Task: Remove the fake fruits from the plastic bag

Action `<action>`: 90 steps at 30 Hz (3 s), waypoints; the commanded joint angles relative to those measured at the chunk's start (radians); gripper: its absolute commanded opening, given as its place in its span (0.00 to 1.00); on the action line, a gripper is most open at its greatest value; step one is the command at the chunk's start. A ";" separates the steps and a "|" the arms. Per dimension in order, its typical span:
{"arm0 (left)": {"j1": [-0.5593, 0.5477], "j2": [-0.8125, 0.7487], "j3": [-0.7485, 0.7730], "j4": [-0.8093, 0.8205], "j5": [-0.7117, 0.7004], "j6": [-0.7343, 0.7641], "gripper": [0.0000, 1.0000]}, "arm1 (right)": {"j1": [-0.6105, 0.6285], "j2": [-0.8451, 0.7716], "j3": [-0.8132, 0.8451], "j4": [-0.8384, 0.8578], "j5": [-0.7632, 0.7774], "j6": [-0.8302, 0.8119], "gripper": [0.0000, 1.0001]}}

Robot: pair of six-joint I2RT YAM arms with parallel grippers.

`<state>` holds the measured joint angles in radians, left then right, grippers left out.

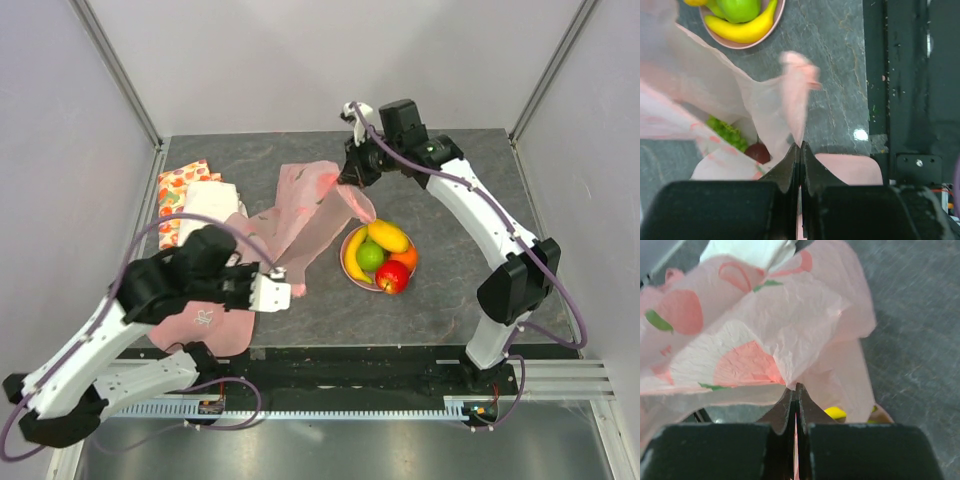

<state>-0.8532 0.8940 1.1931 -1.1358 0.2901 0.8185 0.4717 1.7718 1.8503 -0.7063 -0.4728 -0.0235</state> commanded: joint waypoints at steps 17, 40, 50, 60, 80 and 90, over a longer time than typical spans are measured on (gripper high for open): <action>0.008 -0.325 -0.079 -0.403 -0.126 -0.105 0.02 | 0.252 -0.155 0.021 -0.136 -0.326 -0.245 0.41; 0.148 -0.403 -0.245 -0.111 -0.071 -0.410 0.01 | 0.478 -0.084 -0.077 -0.193 -0.363 -0.398 0.34; 0.154 -0.271 -0.124 0.007 -0.066 -0.472 0.02 | 0.610 -0.190 -0.270 -0.017 -0.274 -0.432 0.34; 0.155 -0.291 -0.107 -0.024 -0.046 -0.455 0.02 | 0.610 -0.212 -0.497 0.347 -0.009 -0.184 0.19; 0.261 -0.320 -0.113 -0.030 -0.100 -0.449 0.01 | 0.512 0.187 -0.326 0.551 0.189 0.258 0.29; 0.261 -0.446 -0.213 -0.084 -0.175 -0.311 0.01 | 0.489 0.316 -0.166 0.551 0.195 0.330 0.49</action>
<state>-0.5968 0.4759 0.9909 -1.1824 0.1467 0.4263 0.9764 2.0693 1.6161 -0.1802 -0.3050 0.2607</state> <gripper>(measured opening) 0.022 0.480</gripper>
